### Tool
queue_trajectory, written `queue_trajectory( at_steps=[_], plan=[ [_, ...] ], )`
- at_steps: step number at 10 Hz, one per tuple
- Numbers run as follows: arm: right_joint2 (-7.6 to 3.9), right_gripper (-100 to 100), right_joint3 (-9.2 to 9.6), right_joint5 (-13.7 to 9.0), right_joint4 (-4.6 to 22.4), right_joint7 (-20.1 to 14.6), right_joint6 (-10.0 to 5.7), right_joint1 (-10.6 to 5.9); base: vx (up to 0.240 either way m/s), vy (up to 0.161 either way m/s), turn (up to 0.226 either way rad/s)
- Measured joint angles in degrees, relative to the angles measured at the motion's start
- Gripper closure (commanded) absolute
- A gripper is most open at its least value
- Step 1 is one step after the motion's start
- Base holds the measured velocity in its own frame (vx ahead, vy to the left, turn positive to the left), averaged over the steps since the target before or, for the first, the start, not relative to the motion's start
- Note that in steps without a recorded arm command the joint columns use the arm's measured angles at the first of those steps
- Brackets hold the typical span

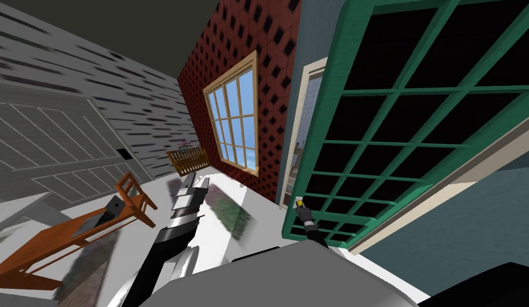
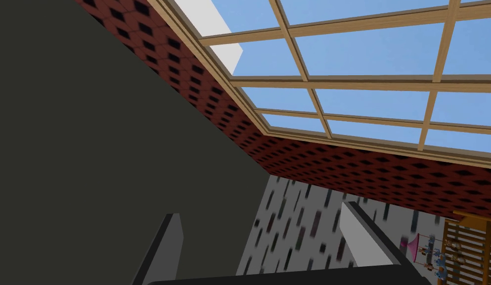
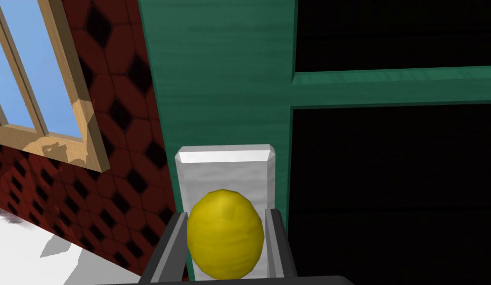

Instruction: Pull the door open

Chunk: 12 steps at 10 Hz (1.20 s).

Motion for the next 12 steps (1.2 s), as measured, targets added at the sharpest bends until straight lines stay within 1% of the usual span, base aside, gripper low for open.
queue_trajectory(
  at_steps=[1,2,3,4,6,8,9,11,12],
  plan=[
    [-0.38,100,0.93,0.5,0.3,-0.8,-0.53,-0.13,-0.263,-0.031,0.059],
    [-0.82,100,1.71,0.9,-0.3,-1.3,-0.61,0.28,-0.112,-0.013,0.02],
    [-0.73,100,1.96,1.0,-0.3,-1.4,-0.44,0.49,-0.18,-0.03,0.13],
    [-1.3,100,2.4,1.2,-0.7,-1.9,-0.64,0.99,-0.227,-0.027,0.129],
    [-2.56,100,3.52,1.8,-0.5,-3.4,-1.97,1.35,-0.242,-0.015,0.125],
    [-3.96,100,5.11,2.6,-0.5,-5.3,-3.42,2.34,-0.247,-0.044,0.116],
    [-4.8,100,5.86,3.0,-1.3,-6.1,-3.89,3.26,-0.207,-0.044,0.071],
    [-5.5,100,7.12,3.6,-0.8,-7.4,-5.15,3.63,-0.149,-0.029,0.048],
    [-5.47,100,7.28,3.7,-0.7,-7.6,-5.15,3.75,-0.138,-0.026,0.132]
  ],
)
